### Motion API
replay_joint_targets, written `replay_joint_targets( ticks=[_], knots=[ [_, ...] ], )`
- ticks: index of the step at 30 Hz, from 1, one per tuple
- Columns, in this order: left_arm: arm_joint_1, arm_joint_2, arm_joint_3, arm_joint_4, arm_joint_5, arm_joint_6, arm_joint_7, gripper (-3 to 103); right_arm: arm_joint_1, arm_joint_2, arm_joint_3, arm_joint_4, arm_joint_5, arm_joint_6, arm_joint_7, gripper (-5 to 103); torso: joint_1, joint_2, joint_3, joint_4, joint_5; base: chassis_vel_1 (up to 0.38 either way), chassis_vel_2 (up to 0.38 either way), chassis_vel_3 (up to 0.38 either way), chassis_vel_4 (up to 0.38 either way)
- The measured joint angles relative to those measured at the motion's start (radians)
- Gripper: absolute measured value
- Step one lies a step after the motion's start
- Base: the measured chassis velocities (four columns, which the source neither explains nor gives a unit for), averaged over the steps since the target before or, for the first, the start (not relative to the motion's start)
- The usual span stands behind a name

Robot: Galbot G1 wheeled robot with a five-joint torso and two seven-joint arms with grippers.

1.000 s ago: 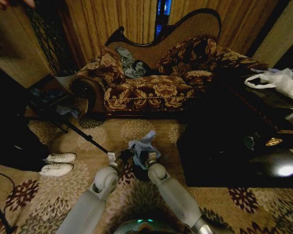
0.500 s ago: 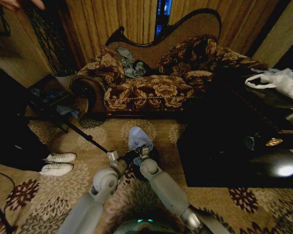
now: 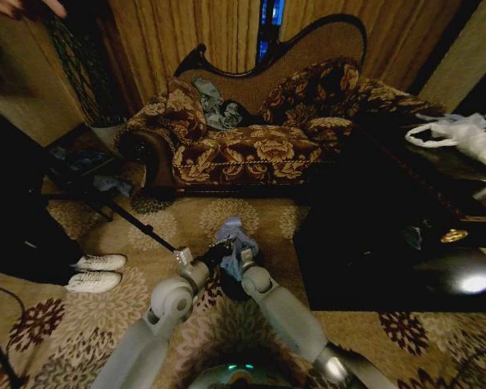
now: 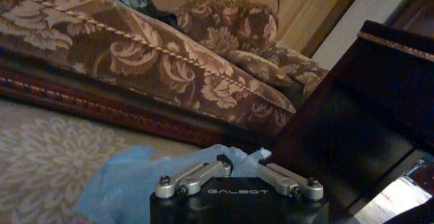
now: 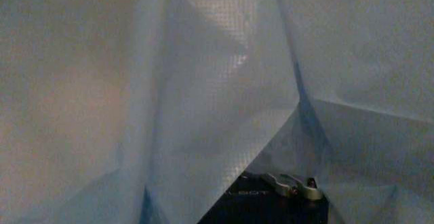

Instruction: Place a garbage bag over the trash bin.

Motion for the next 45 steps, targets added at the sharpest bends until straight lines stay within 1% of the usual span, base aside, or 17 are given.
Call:
replay_joint_targets(
  ticks=[2, 3, 13, 15, 17, 18, 20, 21, 23, 26, 28, 29, 31, 32, 37, 40, 45],
  knots=[
    [0.004, 0.003, -0.005, -0.010, -0.001, -0.003, 0.001, 0, 0.013, -0.017, -0.025, 0.029, 0.010, -0.039, 0.014, 0, 0.000, 0.000, 0.000, 0.0001, 0.0000, 0.000, 0.000, 0.000, 0.000],
    [0.004, 0.003, -0.005, -0.010, -0.001, -0.003, 0.001, 0, 0.013, -0.017, -0.025, 0.029, 0.010, -0.039, 0.014, 0, 0.000, 0.000, 0.000, 0.0001, 0.0000, 0.000, 0.000, 0.000, 0.000],
    [0.022, 0.011, -0.023, -0.038, -0.002, -0.013, 0.015, 0, 0.077, -0.070, -0.102, 0.071, -0.009, -0.154, 0.046, 0, 0.000, 0.000, 0.000, 0.0001, -0.0001, 0.000, 0.000, 0.000, 0.000],
    [0.017, 0.011, -0.025, -0.037, -0.004, -0.020, 0.015, 0, 0.092, -0.072, -0.121, 0.073, 0.011, -0.192, 0.067, 0, 0.000, 0.000, 0.000, 0.0001, -0.0001, 0.000, 0.000, 0.000, 0.000],
    [0.015, 0.011, -0.025, -0.037, -0.005, -0.020, 0.015, 0, 0.095, -0.072, -0.125, 0.074, 0.017, -0.201, 0.073, 0, 0.000, 0.000, 0.000, 0.0001, -0.0001, 0.000, 0.000, 0.000, 0.000],
    [0.011, 0.010, -0.025, -0.037, -0.009, -0.021, 0.014, 0, 0.101, -0.071, -0.133, 0.078, 0.033, -0.222, 0.094, 0, 0.000, 0.000, 0.000, 0.0001, -0.0001, 0.000, 0.000, 0.000, 0.000],
    [-0.003, 0.004, -0.025, -0.030, -0.013, -0.022, 0.013, 0, 0.121, -0.062, -0.149, 0.095, 0.115, -0.291, 0.152, 0, 0.000, 0.000, 0.000, 0.0000, -0.0001, 0.000, 0.000, 0.000, 0.000],
    [-0.003, 0.004, -0.025, -0.030, -0.013, -0.022, 0.013, 0, 0.121, -0.062, -0.149, 0.095, 0.115, -0.291, 0.152, 0, 0.000, 0.000, 0.000, 0.0000, -0.0001, 0.000, 0.000, 0.000, 0.000],
    [-0.008, -0.002, -0.024, -0.022, -0.013, -0.024, 0.015, 0, 0.146, -0.053, -0.156, 0.095, 0.170, -0.339, 0.186, 0, 0.000, 0.000, 0.000, 0.0001, -0.0002, 0.000, 0.000, 0.000, 0.000],
    [-0.008, -0.005, -0.024, -0.019, -0.013, -0.027, 0.018, 0, 0.163, -0.050, -0.160, 0.092, 0.203, -0.370, 0.200, 0, 0.000, 0.000, 0.000, 0.0001, -0.0002, 0.000, 0.000, 0.000, 0.000],
    [-0.004, -0.008, -0.026, -0.016, -0.013, -0.031, 0.023, 0, 0.193, -0.055, -0.169, 0.100, 0.293, -0.427, 0.236, 0, 0.000, 0.000, 0.000, 0.0001, -0.0001, 0.000, 0.000, 0.000, 0.000],
    [-0.004, -0.008, -0.026, -0.016, -0.013, -0.031, 0.023, 0, 0.193, -0.055, -0.169, 0.100, 0.293, -0.427, 0.236, 0, 0.000, 0.000, 0.000, 0.0001, -0.0001, 0.000, 0.000, 0.000, 0.000],
    [-0.001, -0.011, -0.031, -0.012, -0.011, -0.038, 0.029, 0, 0.222, -0.069, -0.188, 0.104, 0.384, -0.450, 0.270, 0, 0.000, 0.000, 0.000, 0.0001, -0.0002, 0.000, 0.000, 0.000, 0.000],
    [-0.001, -0.011, -0.031, -0.012, -0.011, -0.038, 0.029, 0, 0.222, -0.069, -0.188, 0.104, 0.384, -0.450, 0.270, 0, 0.000, 0.000, 0.000, 0.0001, -0.0002, 0.000, 0.000, 0.000, 0.000],
    [-0.003, -0.017, -0.034, 0.002, -0.011, -0.049, 0.035, 0, 0.280, -0.086, -0.220, 0.078, 0.554, -0.452, 0.332, 0, 0.000, 0.000, 0.000, 0.0002, 0.0000, 0.000, 0.000, 0.000, 0.000],
    [-0.003, -0.018, -0.034, 0.003, -0.011, -0.049, 0.036, 0, 0.288, -0.090, -0.224, 0.069, 0.568, -0.451, 0.332, 0, 0.000, 0.000, 0.000, 0.0002, -0.0001, 0.000, 0.000, 0.000, 0.000],
    [-0.008, -0.026, -0.034, 0.011, -0.012, -0.061, 0.038, 0, 0.307, -0.117, -0.252, 0.057, 0.637, -0.450, 0.341, 0, 0.000, 0.000, 0.000, 0.0000, -0.0001, 0.000, 0.000, 0.000, 0.000]
  ],
)
